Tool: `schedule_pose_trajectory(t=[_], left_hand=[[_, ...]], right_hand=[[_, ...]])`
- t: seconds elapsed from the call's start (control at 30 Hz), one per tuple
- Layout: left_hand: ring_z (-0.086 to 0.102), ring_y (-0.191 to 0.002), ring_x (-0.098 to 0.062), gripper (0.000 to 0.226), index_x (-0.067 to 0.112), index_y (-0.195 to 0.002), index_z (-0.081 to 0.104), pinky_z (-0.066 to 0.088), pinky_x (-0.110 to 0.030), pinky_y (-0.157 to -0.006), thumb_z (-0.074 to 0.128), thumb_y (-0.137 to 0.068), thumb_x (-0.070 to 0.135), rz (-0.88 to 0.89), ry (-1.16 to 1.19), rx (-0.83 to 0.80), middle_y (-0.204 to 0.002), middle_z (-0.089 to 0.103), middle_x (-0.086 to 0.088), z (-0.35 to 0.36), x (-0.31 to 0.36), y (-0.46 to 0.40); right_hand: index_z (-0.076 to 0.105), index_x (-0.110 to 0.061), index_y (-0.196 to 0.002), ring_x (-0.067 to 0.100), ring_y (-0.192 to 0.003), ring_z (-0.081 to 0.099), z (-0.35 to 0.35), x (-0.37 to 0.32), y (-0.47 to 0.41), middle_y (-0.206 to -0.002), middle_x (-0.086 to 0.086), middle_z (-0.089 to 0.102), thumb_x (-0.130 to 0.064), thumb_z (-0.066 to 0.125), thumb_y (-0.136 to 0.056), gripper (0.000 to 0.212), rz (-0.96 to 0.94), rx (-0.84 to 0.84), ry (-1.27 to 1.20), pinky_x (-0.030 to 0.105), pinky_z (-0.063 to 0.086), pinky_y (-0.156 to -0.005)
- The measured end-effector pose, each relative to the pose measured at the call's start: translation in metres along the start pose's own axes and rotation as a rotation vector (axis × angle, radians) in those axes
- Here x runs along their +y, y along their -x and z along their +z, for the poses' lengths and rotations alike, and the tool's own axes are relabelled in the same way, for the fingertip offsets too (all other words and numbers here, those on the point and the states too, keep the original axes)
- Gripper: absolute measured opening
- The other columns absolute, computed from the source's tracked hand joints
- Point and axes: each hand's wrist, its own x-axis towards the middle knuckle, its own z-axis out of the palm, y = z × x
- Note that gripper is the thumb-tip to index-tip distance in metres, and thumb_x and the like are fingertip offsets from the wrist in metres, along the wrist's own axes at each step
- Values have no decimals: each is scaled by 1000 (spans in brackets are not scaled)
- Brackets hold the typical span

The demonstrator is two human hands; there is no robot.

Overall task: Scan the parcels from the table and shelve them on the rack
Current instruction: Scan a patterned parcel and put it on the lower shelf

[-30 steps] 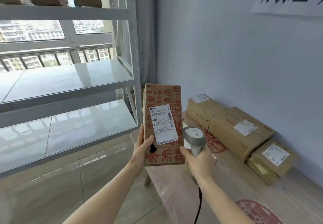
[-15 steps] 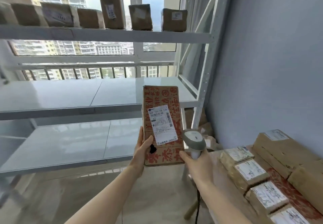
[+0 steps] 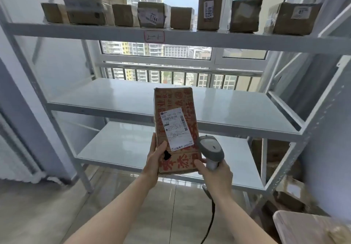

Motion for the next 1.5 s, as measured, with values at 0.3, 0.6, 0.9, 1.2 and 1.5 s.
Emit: schedule_pose_trajectory(t=[0.3, 0.6, 0.9, 1.2, 1.5], left_hand=[[68, -113, -30, 58, 32, -138, 51, 58, -49, -91, 69, -85, 49, 70, -6, 153, -125, 71, -6, -53, 50, -65], [68, -114, -29, 66, 38, -140, 46, 58, -46, -92, 67, -80, 54, 112, 7, 232, -127, 69, -4, -94, 81, -124], [71, -109, -27, 58, 37, -137, 50, 60, -36, -78, 63, -81, 47, 112, -59, 222, -123, 72, -4, -173, 126, -174], [73, -103, -27, 64, 33, -137, 47, 61, -37, -75, 68, -79, 49, 85, -130, 253, -116, 74, -5, -307, 188, -216], [71, -105, -35, 59, 23, -132, 52, 58, -50, -91, 69, -79, 44, 55, -122, 303, -116, 73, -13, -398, 224, -240]], right_hand=[[67, -16, -102, 20, -84, 71, 84, -40, -73, -89, -1, 75, -31, 82, -79, 31, -82, -107, -52, 29, 53, -72], [63, -19, -92, 16, -74, 63, 146, -74, -135, -76, -6, 66, -26, 82, -80, 23, -183, -210, -14, 21, 43, -61], [65, -14, -83, 27, -78, 66, 247, -105, -161, -75, 4, 70, -30, 82, -78, 23, -177, -182, -8, 37, 52, -73], [66, -13, -88, 19, -73, 60, 383, -160, -152, -73, -3, 65, -28, 81, -81, 22, -171, -178, -15, 23, 39, -59], [63, -17, -86, 12, -68, 56, 479, -202, -154, -71, -7, 61, -29, 78, -84, 20, -162, -214, 11, 25, 37, -60]])
